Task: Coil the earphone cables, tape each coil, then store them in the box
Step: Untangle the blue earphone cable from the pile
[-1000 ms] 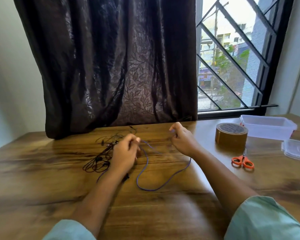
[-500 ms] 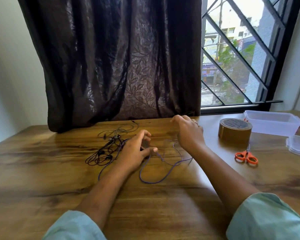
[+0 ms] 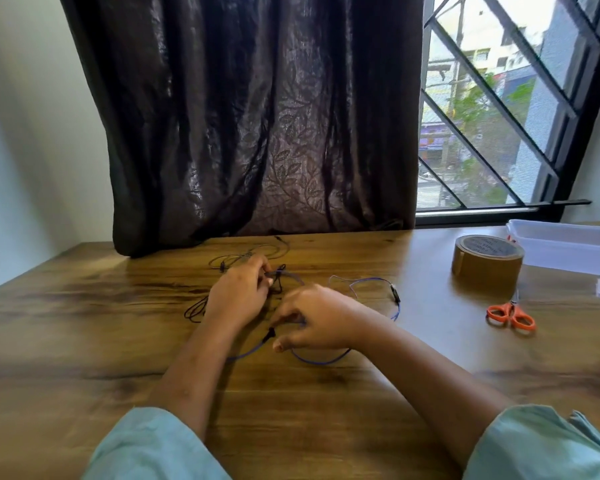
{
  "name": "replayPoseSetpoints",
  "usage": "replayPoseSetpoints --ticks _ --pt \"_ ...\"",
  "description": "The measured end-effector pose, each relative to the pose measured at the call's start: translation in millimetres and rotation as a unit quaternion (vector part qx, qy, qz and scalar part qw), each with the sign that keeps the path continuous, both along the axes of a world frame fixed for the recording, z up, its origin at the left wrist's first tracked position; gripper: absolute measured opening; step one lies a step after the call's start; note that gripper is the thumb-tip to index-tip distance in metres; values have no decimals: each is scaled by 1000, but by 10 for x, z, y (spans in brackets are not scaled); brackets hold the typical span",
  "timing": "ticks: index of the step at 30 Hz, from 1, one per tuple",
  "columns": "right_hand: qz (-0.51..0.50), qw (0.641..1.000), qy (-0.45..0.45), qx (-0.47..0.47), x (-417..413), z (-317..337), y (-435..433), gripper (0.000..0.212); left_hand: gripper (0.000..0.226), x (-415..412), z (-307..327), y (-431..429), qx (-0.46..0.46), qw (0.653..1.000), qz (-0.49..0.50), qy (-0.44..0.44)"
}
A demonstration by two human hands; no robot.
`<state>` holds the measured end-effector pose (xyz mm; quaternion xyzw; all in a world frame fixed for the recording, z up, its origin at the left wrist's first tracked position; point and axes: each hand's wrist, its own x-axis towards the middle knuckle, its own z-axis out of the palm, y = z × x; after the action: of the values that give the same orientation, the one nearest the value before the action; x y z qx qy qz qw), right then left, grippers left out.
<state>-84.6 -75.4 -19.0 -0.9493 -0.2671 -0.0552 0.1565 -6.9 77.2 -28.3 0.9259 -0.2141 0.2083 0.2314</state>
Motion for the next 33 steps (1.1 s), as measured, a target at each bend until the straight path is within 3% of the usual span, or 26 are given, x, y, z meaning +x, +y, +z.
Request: replayPoseSetpoints --ticks 5,8,13,16,19,22,28,33 --pt "-19 999 -41 -21 9 -56 90 17 2 -1 -17 -59 -15 999 -41 21" --pt "-50 996 -55 -47 36 -75 39 14 12 -39 -18 -110 -29 996 -78 30" --pt "-171 969 -139 -110 125 -123 -249 25 14 -130 -44 -205 -49 982 -146 104" --pt "-243 955 -137 -102 146 -129 -384 26 15 -208 -57 -305 -58 969 -189 146" --pt "-264 952 -144 -61 148 -142 -350 20 30 -244 -63 -356 -94 964 -190 161" --pt "-269 955 -125 -12 161 -172 -262 17 41 -237 -75 -350 -103 972 -175 121" --pt "-246 964 -67 72 180 -210 -207 18 60 -209 -84 -352 -14 982 -175 69" --pt "-184 955 -37 229 185 -193 -206 25 53 -186 -97 -329 -10 987 -156 35"
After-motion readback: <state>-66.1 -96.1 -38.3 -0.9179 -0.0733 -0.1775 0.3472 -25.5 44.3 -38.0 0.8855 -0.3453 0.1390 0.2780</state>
